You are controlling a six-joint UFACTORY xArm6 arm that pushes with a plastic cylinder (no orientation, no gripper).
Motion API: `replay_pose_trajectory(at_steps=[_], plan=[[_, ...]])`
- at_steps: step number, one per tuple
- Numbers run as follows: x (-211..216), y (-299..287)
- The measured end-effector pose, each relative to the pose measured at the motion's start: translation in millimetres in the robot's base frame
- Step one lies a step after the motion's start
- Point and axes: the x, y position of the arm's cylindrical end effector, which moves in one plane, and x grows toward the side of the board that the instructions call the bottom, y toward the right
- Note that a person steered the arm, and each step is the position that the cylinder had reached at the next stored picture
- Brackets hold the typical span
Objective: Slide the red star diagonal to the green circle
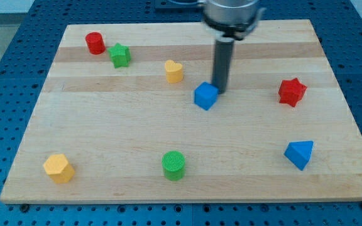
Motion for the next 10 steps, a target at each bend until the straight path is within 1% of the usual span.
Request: replay_pose_trajectory(at_steps=[1, 2, 3, 4, 5, 6, 7, 8, 9, 10], plan=[[6.8, 63.4], [-15.5, 184.1], [-25.4, 203.2], [-23.2, 227.9], [33.9, 228.7], [34.2, 178.9], [18.0, 115.0], [-11.0, 147.4], [-14.7, 78.0], [29.0, 31.9]])
